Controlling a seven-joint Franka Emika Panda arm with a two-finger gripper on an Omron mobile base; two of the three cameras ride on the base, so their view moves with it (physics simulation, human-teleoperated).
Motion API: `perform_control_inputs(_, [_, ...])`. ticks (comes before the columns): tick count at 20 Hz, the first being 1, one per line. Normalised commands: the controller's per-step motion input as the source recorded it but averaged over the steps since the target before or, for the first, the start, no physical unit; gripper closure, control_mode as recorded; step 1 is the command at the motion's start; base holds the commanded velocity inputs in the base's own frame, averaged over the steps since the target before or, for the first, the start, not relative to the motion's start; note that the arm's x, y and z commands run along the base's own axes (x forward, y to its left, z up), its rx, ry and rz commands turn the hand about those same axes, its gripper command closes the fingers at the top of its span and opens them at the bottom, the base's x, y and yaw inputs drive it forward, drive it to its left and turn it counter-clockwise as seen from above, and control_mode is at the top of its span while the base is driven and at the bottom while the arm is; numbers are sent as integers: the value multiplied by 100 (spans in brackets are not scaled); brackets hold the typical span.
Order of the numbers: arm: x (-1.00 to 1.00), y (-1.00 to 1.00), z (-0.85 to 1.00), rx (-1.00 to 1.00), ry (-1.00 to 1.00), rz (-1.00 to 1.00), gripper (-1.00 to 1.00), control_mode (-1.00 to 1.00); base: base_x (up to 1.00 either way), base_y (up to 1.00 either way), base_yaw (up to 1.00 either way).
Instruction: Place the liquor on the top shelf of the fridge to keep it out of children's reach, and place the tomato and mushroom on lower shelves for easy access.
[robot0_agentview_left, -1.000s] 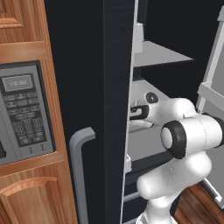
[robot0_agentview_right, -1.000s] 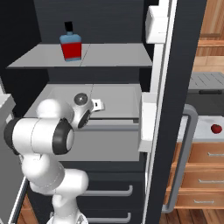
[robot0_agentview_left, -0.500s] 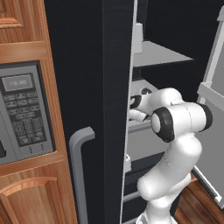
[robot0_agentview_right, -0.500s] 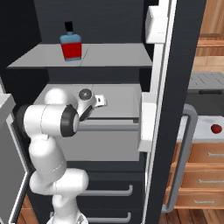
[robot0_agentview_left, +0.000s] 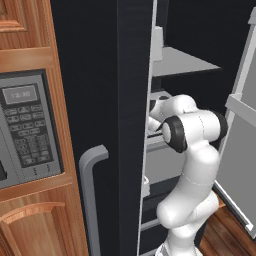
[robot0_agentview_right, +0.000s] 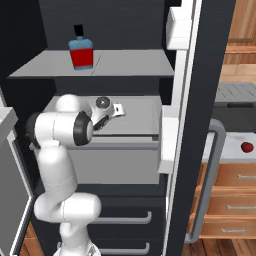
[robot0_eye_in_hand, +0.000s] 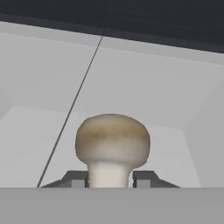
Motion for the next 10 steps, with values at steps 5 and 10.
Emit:
perform_control_inputs(5, [26,7,-20,0,0,0,-100,-100,0,0,0])
perform_control_inputs(10, [-1,10,-3,0,-3,0,-100,-100,0,0,0])
